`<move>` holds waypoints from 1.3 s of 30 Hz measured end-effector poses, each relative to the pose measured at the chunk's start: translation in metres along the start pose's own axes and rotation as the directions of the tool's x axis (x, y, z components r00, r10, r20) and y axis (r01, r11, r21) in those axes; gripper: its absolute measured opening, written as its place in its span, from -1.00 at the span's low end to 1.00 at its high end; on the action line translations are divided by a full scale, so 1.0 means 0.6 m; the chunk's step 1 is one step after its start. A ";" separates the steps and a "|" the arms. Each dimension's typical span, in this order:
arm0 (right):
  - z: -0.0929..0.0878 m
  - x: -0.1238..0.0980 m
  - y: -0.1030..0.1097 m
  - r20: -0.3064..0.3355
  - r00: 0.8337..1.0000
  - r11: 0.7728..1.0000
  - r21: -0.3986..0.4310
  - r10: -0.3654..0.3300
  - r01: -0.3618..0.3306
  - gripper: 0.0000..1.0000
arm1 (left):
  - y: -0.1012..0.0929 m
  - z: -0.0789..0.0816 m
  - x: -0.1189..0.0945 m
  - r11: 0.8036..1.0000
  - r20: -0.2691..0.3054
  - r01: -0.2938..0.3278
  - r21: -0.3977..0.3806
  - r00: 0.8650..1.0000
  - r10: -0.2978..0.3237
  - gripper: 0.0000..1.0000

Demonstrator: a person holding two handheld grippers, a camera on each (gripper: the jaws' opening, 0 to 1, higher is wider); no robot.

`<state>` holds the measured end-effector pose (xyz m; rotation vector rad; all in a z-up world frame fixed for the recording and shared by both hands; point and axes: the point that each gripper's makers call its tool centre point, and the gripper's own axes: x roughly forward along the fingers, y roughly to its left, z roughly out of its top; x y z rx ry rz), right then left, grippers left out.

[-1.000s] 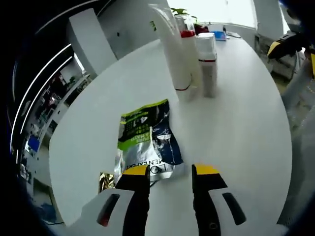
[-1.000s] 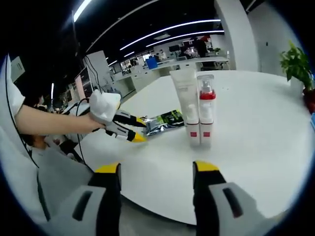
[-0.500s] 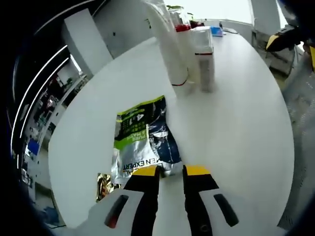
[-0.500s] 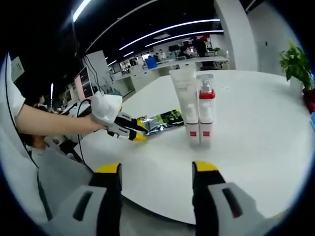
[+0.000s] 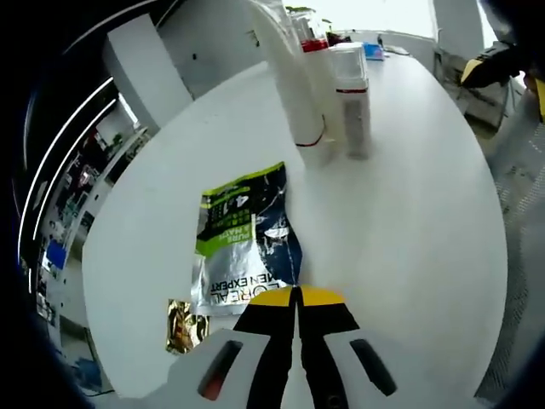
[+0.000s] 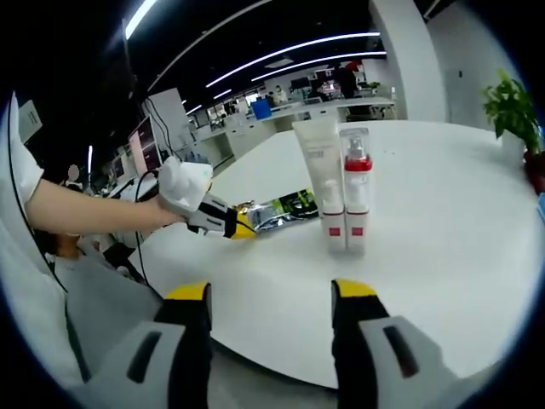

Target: Arrange the skincare products in the storage area until every visible bottle or jar stands upright without overlapping.

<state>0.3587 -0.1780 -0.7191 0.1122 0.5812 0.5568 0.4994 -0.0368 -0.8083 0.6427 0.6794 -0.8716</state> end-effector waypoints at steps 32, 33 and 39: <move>0.000 0.000 0.021 -0.014 0.998 0.998 -0.033 0.057 -0.057 0.08 | 0.075 0.086 -0.150 0.993 0.154 -0.113 -0.027 0.981 0.116 -1.00; -0.001 0.000 0.025 -0.024 0.997 0.997 -0.035 0.068 -0.068 0.08 | 0.075 0.092 -0.159 0.993 0.167 -0.111 -0.025 0.979 0.114 -1.00; 0.003 0.001 0.033 -0.029 0.996 0.995 -0.053 0.089 -0.090 0.08 | 0.076 0.114 -0.192 0.994 0.211 -0.104 -0.030 0.972 0.108 -1.00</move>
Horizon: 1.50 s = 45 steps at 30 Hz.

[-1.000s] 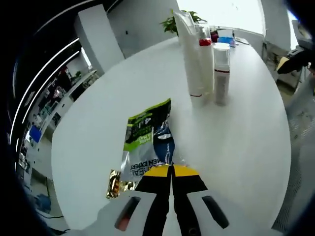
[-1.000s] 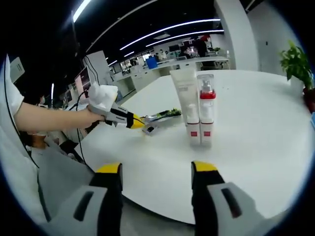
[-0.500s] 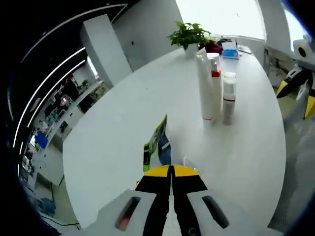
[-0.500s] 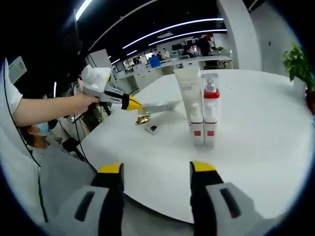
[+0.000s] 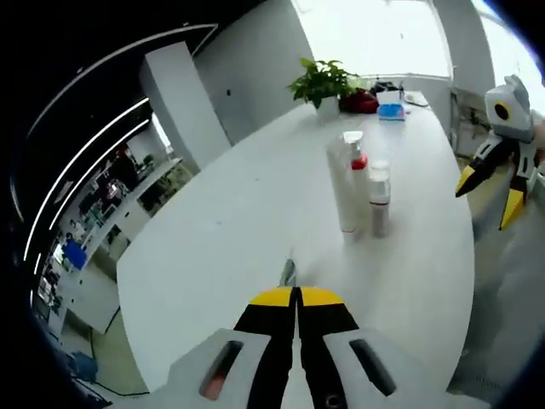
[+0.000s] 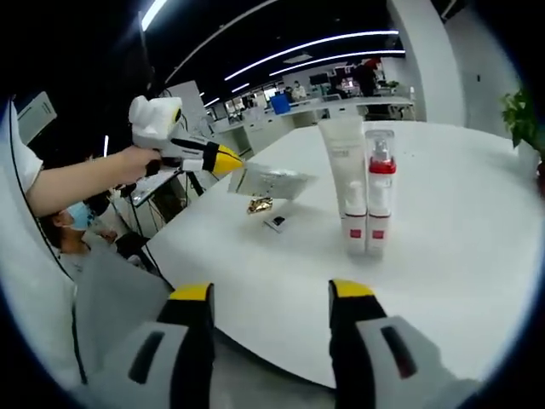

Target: Arrange the skincare products in the storage area until every visible bottle or jar stands upright without overlapping.

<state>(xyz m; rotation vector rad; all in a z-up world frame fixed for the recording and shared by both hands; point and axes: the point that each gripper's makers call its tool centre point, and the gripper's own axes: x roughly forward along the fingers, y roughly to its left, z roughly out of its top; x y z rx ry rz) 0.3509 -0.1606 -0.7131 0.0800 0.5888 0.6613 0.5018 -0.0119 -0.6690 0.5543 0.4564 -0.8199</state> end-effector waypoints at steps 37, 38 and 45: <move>0.143 0.077 0.057 -0.040 0.939 0.867 -0.373 0.341 -0.331 0.07 | -0.113 0.136 -0.133 0.897 0.273 0.441 0.025 0.860 -0.430 -1.00; 0.142 0.080 0.058 -0.049 0.935 0.861 -0.375 0.352 -0.343 0.06 | -0.119 0.140 -0.137 0.886 0.276 0.463 0.030 0.848 -0.453 -1.00; 0.148 0.089 0.070 -0.097 0.909 0.817 -0.409 0.405 -0.408 -0.29 | -0.130 0.151 -0.143 0.864 0.285 0.502 0.049 0.822 -0.494 -1.00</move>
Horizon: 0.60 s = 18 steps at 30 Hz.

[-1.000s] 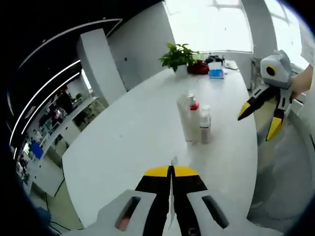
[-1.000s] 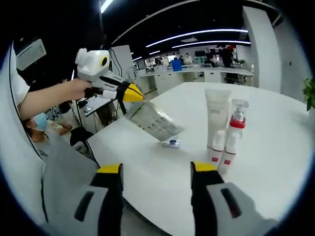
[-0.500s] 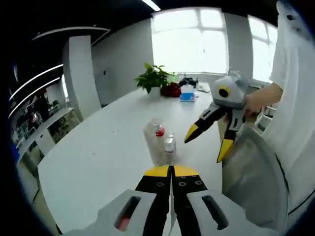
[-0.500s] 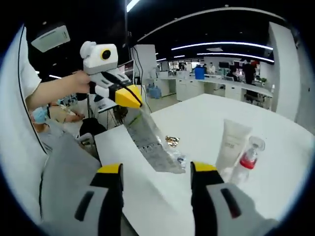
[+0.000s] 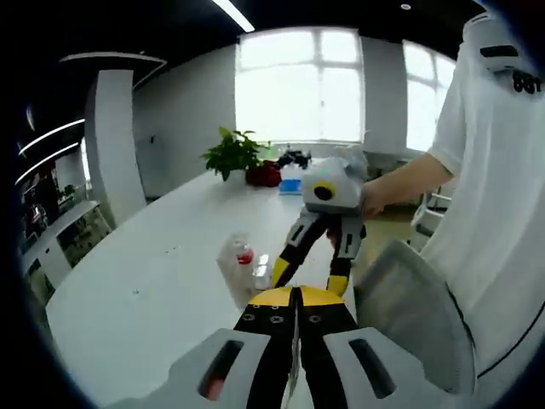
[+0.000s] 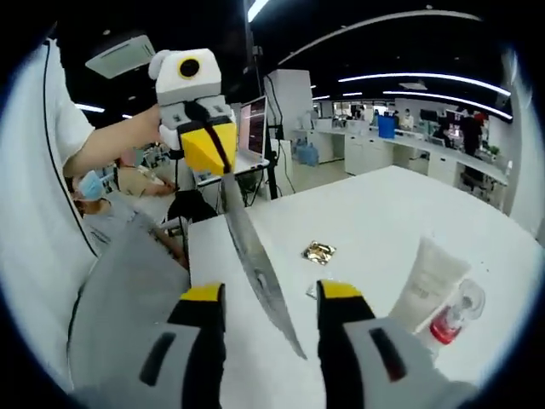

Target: Arrange the skincare products in the storage area until every visible bottle or jar stands upright without overlapping.

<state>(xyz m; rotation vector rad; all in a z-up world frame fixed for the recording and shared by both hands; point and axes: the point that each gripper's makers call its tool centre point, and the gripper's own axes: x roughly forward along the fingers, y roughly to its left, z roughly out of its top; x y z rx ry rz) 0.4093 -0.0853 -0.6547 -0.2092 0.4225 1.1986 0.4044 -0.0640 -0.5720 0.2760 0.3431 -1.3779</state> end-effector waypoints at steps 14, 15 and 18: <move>-0.010 0.005 0.014 -0.014 0.996 0.995 -0.030 -0.092 0.092 -0.98 | -0.003 0.010 0.011 0.999 0.050 0.021 -0.046 0.999 -0.019 -1.00; -0.009 0.004 0.012 -0.008 0.994 0.994 -0.020 -0.107 0.107 -0.98 | 0.003 0.014 0.011 0.999 0.066 -0.002 -0.046 0.998 0.005 -1.00; -0.003 -0.004 -0.002 0.019 0.983 0.983 0.038 -0.181 0.180 -0.98 | 0.025 0.018 0.012 0.994 0.085 -0.094 -0.054 0.992 0.098 -1.00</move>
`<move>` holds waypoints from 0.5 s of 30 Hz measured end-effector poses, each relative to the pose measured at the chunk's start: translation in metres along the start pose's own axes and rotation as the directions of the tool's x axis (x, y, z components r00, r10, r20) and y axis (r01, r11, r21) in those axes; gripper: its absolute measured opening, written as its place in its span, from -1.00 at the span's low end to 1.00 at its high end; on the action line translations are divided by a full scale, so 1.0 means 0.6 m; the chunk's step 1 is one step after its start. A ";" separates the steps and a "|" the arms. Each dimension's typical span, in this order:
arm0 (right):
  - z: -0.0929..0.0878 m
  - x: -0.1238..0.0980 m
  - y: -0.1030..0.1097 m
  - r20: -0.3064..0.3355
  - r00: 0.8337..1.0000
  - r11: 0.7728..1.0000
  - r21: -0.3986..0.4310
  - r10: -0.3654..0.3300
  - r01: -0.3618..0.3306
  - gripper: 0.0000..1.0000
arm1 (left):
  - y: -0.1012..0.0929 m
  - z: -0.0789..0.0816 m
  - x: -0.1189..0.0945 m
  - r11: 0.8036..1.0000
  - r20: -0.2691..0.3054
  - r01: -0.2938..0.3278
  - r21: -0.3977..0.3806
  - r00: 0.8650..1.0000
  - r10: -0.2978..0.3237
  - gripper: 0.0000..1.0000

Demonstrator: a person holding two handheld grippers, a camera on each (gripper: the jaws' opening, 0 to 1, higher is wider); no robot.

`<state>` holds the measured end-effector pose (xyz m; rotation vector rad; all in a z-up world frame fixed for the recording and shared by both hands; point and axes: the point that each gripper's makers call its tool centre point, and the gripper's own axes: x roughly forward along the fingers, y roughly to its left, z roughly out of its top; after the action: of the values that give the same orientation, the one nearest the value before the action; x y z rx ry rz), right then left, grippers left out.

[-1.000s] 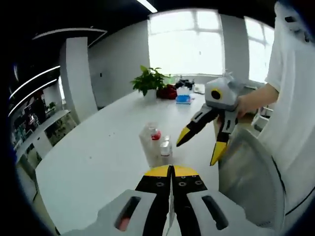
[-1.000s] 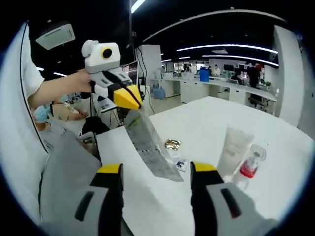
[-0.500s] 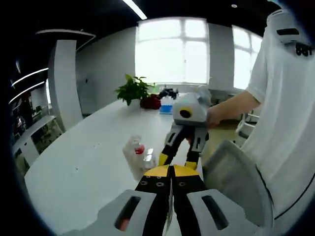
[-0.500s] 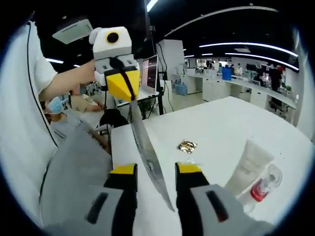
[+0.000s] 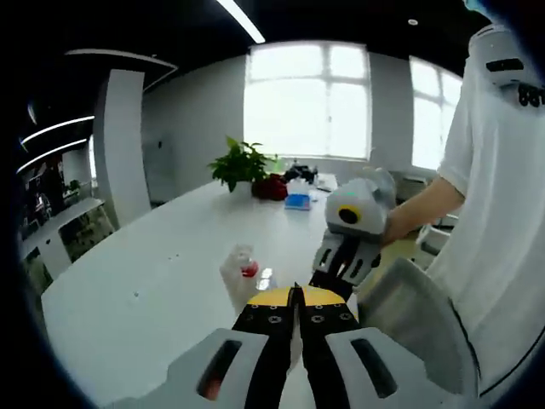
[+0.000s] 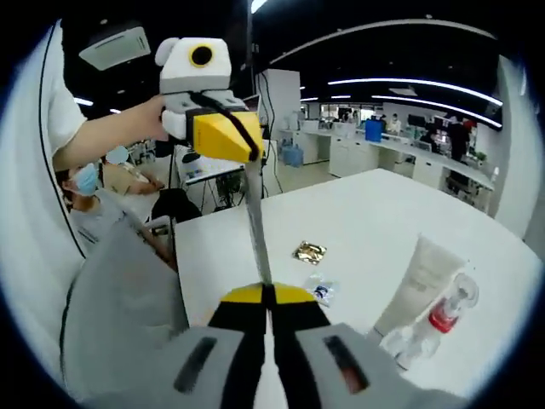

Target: Arrange the skincare products in the storage area until every visible bottle or jar stands upright without overlapping.

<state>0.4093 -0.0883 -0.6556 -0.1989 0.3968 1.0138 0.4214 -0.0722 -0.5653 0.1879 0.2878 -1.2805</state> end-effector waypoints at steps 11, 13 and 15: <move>0.016 -0.018 -0.049 0.058 0.977 0.968 0.160 -0.206 0.194 -0.98 | 0.054 -0.027 -0.003 0.938 -0.022 -0.326 -0.119 0.945 0.326 -0.31; 0.019 -0.020 -0.054 0.069 0.972 0.960 0.183 -0.225 0.210 -0.98 | 0.056 -0.034 -0.005 0.916 -0.019 -0.360 -0.175 0.932 0.363 -0.26; 0.022 -0.021 -0.057 0.077 0.968 0.956 0.192 -0.241 0.223 -0.98 | 0.053 -0.046 -0.006 0.893 -0.028 -0.377 -0.246 0.924 0.382 -0.24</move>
<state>0.4357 -0.1114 -0.6392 -0.0289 0.3638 0.7479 0.4479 -0.0521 -0.5909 0.0136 0.3705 -0.8479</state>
